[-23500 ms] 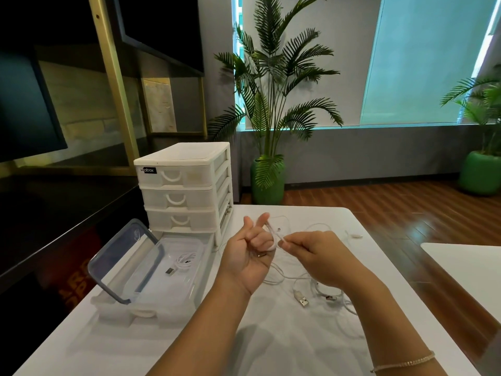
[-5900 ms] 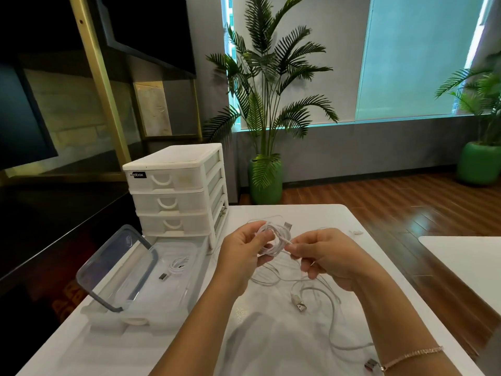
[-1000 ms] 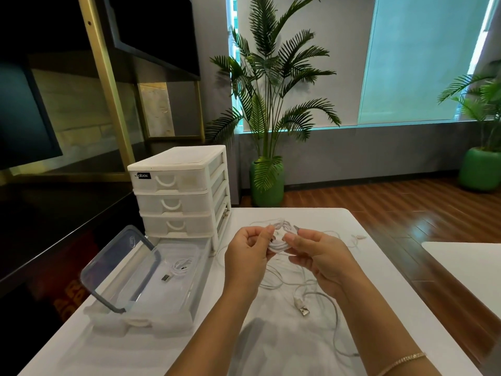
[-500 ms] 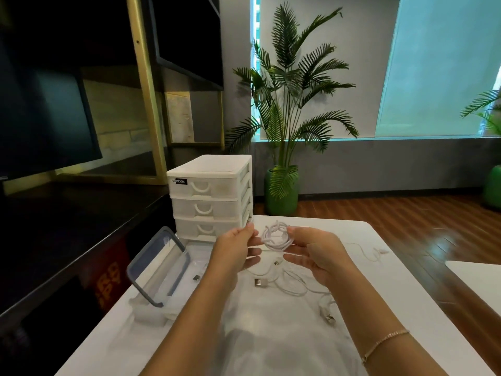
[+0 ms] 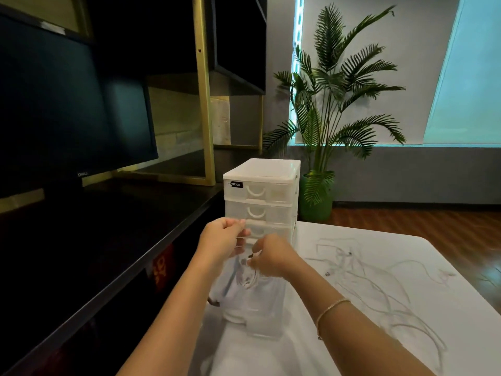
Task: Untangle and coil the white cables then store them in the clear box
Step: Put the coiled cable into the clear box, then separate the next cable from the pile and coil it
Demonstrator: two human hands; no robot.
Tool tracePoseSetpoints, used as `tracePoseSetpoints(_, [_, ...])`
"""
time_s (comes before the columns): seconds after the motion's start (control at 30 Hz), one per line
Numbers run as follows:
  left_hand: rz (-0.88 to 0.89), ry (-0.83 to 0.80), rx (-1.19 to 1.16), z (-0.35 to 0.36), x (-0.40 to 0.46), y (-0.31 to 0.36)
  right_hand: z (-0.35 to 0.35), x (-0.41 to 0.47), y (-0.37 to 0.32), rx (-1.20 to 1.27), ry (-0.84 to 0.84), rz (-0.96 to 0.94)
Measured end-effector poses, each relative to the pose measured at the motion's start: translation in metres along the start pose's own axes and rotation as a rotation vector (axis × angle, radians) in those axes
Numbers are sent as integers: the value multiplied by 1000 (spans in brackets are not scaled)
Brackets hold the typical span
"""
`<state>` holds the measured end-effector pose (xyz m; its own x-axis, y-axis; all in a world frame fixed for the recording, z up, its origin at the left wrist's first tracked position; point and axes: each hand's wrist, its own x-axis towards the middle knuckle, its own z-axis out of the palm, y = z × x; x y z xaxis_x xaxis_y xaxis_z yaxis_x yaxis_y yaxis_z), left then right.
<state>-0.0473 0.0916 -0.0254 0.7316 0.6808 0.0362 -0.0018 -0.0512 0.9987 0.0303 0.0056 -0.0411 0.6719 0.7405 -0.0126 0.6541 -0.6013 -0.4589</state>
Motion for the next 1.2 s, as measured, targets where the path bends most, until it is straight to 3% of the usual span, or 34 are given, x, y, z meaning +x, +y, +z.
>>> tracePoseSetpoints(0.23, [16, 17, 34, -4, 7, -9, 6, 8, -9, -474, -255, -109])
tracePoseSetpoints(0.5, [5, -37, 37, 6, 5, -14, 9, 0, 1, -631, -308, -201])
tracePoseSetpoints(0.63, [-11, -63, 10, 19, 4, -12, 3, -12, 7, -478, -201, -210])
tracePoseSetpoints(1.0, [44, -138, 84, 86, -25, 11, -70, -81, 68, 18, 104, 37])
tracePoseSetpoints(1.03, [56, -169, 119, 85, -24, 8, -73, -81, 74, 38, 125, 69])
tracePoseSetpoints(1.07, [22, -273, 157, 143, -59, 7, -94, -132, 124, 57, 179, 175])
tracePoseSetpoints(1.2, [-19, -384, 271, 169, -72, -10, -90, -154, 166, 103, 210, 335])
